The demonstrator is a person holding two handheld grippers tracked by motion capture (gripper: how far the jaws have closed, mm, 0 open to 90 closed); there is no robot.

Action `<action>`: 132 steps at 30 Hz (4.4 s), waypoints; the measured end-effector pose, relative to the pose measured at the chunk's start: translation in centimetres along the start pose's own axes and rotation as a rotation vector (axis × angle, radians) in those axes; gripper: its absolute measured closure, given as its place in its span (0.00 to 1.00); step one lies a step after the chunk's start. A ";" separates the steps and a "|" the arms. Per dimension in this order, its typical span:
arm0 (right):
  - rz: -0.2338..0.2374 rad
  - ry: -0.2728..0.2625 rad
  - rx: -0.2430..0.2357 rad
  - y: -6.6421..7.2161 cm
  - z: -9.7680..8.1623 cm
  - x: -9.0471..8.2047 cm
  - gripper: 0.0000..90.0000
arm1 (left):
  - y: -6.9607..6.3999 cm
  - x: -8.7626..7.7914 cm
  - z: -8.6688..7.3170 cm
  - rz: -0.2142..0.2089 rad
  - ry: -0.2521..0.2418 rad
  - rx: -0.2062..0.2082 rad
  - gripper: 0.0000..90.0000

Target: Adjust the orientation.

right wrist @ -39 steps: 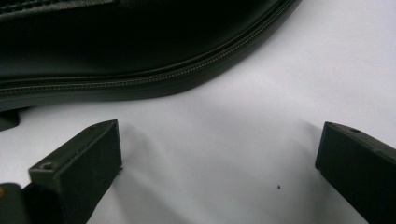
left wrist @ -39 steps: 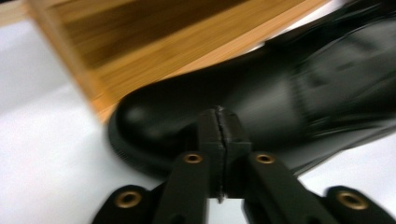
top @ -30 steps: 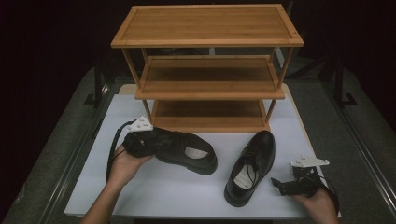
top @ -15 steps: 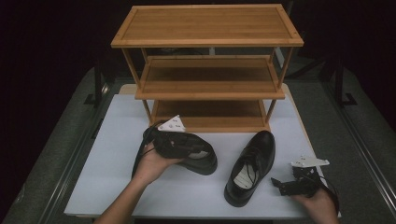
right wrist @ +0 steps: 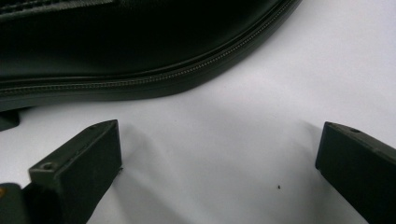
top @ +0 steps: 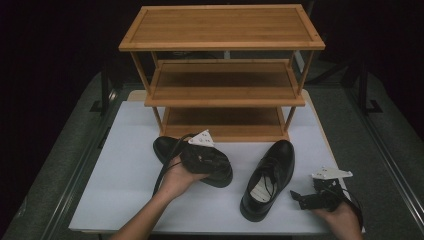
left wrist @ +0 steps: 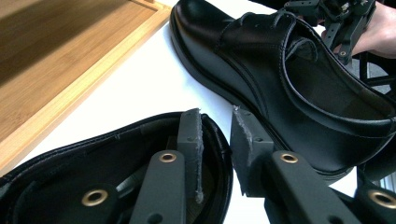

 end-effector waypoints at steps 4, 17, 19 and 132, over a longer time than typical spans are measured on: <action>0.000 0.000 -0.001 0.0 0.0 0.0 0.00 | -0.1 -0.2 0.0 0.001 0.003 0.000 0.89; 0.000 0.000 -0.003 0.0 0.0 0.0 0.00 | -1.8 -2.4 -1.9 -0.041 0.001 0.016 0.93; 0.000 0.000 -0.002 0.0 0.0 0.0 0.00 | -2.2 -2.9 -2.3 -0.044 0.002 0.019 0.93; -0.003 0.005 -0.001 0.0 0.0 0.0 0.00 | 10.3 -3.7 -9.7 0.256 0.087 -0.120 0.58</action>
Point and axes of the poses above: each handheld gripper's, and its own axes: x roughly forward along the jaws, z roughly out of its top, y roughly to its left, the point moved 3 cm from there along x, roughly forward along the jaws, and after that the axes turned 7 degrees about z, right-handed, at the moved point
